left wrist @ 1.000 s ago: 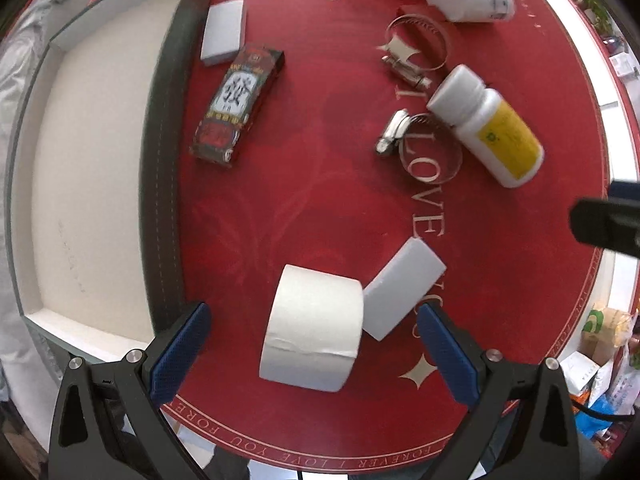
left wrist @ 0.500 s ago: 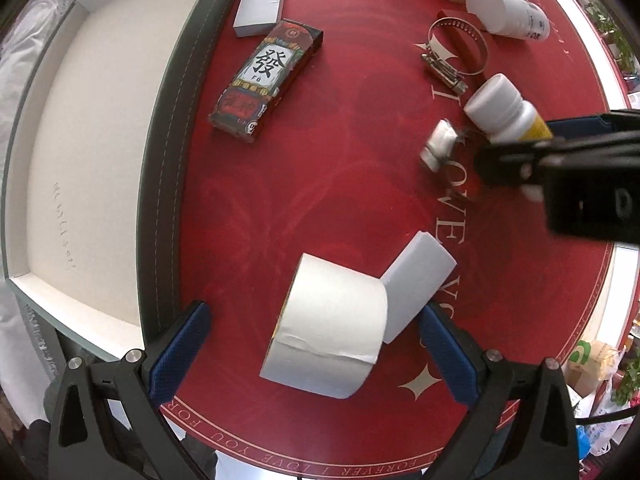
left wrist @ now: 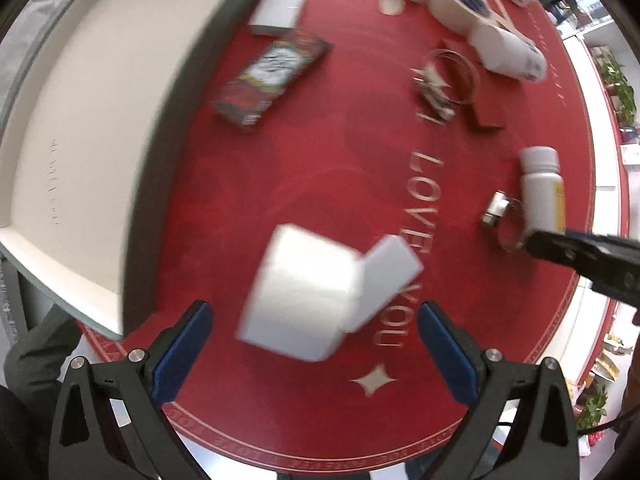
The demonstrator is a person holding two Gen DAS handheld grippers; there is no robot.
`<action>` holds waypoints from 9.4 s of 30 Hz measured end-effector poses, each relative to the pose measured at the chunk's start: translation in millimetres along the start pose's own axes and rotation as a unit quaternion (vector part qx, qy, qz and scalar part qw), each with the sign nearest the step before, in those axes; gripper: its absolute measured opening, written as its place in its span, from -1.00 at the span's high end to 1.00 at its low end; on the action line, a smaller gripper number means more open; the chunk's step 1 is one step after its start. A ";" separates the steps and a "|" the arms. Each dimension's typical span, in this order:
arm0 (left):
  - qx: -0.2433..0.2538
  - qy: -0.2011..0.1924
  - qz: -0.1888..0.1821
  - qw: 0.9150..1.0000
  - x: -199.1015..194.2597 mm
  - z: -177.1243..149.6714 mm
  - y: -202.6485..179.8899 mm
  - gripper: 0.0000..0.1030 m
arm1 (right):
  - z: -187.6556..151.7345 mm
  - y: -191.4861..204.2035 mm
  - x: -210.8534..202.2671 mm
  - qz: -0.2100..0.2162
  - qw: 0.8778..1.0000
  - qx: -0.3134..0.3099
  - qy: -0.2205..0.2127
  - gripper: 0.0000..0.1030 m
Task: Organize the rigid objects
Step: 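Grasp the white tape roll with the left tool while the right tool grasps the yellow-labeled pill bottle, then carry the tape roll with the left tool while the right tool carries the pill bottle over the tray, then open the left tool to drop the tape roll in the tray while the right tool releases the bottle, then grasp the brown wooden ring through its hole with the right tool, then grasp the white rectangular block with the left tool while the right tool holds the ring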
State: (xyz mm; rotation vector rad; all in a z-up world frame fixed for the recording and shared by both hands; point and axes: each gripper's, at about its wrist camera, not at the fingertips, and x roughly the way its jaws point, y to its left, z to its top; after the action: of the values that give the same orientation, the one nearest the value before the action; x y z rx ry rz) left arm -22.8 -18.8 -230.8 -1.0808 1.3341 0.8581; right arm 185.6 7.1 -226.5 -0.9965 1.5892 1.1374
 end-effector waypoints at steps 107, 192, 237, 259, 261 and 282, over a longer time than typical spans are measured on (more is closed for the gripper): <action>0.002 -0.057 -0.006 0.998 -104.7 22.7 77.1 0.37 | -51.6 110.0 -58.4 0.039 0.999 -0.003 -0.035 0.28; -0.163 -0.053 0.065 0.983 -44.0 151.4 175.2 0.37 | 114.7 227.0 -13.9 0.053 0.995 -0.057 -0.056 0.28; -0.084 -0.049 0.046 0.994 -77.7 101.9 118.8 -0.99 | 238.8 102.0 -22.5 -0.103 0.982 0.051 -0.147 -0.61; 0.044 -0.058 0.050 0.996 -68.4 77.2 3.3 -0.99 | 45.1 -12.4 -88.2 0.014 0.988 0.094 -0.121 0.37; 0.030 -0.043 0.050 0.997 -56.6 68.4 -6.0 -0.99 | 22.6 -33.7 -82.0 -0.007 0.989 0.110 -0.100 0.37; -0.306 0.022 0.016 0.952 16.4 27.2 11.4 -1.00 | -19.5 -99.4 -4.0 -0.085 0.991 0.087 -0.057 -0.31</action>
State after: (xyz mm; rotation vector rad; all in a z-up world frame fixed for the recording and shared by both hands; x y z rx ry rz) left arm -23.6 8.7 -250.4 -1.5617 1.1450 1.3264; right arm 276.0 -35.9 -242.0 -0.9166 1.4565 0.9055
